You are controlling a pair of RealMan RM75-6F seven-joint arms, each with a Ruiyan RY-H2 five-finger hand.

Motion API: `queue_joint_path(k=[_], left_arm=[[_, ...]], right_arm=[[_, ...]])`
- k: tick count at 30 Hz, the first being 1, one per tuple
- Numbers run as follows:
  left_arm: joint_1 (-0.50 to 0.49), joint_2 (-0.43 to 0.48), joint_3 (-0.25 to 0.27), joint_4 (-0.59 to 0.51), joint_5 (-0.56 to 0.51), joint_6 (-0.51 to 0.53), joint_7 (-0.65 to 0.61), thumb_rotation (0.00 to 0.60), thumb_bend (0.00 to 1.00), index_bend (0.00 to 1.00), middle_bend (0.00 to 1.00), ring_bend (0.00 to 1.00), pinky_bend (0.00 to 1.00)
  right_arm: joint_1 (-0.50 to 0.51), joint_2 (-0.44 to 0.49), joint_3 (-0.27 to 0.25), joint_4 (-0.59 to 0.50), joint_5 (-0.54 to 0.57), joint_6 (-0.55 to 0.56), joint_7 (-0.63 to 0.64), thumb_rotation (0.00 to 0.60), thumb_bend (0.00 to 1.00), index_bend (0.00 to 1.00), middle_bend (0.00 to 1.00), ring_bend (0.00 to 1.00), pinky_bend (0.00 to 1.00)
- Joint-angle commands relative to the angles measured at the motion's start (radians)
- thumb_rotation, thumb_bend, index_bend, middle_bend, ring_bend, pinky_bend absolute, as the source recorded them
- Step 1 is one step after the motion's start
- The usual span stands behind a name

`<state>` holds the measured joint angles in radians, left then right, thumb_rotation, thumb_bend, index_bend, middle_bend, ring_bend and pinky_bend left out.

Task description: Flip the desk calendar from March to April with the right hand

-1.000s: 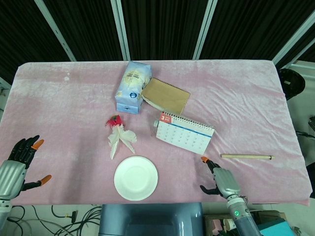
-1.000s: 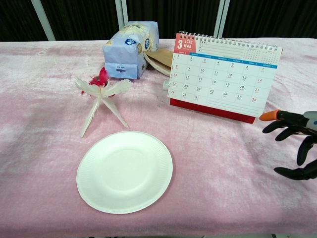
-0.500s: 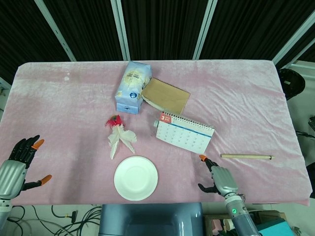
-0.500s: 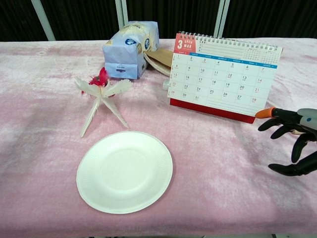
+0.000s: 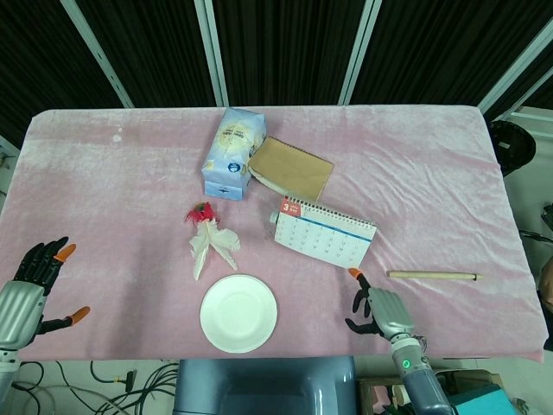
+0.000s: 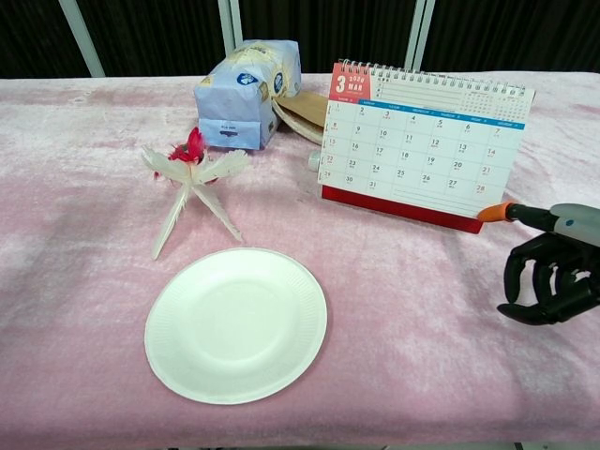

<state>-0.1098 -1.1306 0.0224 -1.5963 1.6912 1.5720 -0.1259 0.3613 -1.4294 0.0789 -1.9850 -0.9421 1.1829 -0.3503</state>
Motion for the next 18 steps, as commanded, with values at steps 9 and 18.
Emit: queue_joint_path(k=[9, 18], left_arm=[[0.0, 0.002, -0.001, 0.0, -0.003, 0.0, -0.007, 0.6, 0.0, 0.0, 0.0, 0.0, 0.0], [-0.001, 0.001, -0.001, -0.002, -0.004, -0.003, -0.005, 0.6, 0.0, 0.0, 0.0, 0.0, 0.0]], right_arm=[[0.021, -0.025, 0.028, 0.032, 0.073, -0.003, -0.016, 0.6, 0.24, 0.07, 0.63, 0.7, 0.75], [0.036, -0.034, 0.05, 0.051, 0.111, 0.0, -0.02, 0.6, 0.24, 0.06, 0.67, 0.75, 0.79]])
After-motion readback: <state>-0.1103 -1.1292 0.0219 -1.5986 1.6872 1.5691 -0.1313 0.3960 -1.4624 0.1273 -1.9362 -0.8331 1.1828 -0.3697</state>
